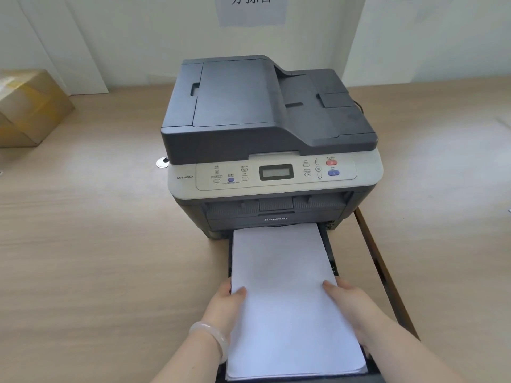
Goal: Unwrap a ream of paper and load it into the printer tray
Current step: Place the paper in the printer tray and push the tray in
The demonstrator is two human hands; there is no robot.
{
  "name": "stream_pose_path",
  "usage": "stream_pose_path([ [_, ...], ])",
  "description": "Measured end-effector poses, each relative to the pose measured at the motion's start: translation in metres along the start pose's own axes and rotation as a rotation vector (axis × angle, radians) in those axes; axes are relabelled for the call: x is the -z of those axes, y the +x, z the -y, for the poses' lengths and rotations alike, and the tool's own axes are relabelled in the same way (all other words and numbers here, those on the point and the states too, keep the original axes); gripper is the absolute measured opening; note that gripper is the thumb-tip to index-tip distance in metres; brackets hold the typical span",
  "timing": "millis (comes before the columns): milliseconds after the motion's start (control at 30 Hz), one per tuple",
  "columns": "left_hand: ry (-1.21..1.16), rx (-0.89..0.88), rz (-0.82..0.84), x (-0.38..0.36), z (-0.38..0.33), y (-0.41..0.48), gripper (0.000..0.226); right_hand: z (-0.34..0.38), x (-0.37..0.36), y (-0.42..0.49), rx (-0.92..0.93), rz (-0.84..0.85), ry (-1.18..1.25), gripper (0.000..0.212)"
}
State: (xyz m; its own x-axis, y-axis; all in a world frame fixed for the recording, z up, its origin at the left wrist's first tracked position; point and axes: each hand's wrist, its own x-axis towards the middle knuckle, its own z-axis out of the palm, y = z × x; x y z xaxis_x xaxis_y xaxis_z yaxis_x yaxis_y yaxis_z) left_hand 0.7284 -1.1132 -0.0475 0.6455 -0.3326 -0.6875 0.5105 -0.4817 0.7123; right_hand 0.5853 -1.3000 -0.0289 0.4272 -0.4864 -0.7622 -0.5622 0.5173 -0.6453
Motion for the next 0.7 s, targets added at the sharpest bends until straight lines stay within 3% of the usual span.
stream_pose_path([
  [267,0.169,-0.002,-0.016,-0.007,-0.033,0.026,0.038,0.028,-0.013,0.023,0.04,-0.057,-0.201,0.051],
  [567,0.32,0.101,-0.05,-0.03,-0.042,0.038,0.049,0.027,-0.029,0.042,0.036,-0.093,-0.388,0.048],
  [700,0.286,0.161,-0.092,-0.033,-0.05,0.033,0.053,0.029,-0.031,0.04,0.027,-0.098,-0.426,0.056],
])
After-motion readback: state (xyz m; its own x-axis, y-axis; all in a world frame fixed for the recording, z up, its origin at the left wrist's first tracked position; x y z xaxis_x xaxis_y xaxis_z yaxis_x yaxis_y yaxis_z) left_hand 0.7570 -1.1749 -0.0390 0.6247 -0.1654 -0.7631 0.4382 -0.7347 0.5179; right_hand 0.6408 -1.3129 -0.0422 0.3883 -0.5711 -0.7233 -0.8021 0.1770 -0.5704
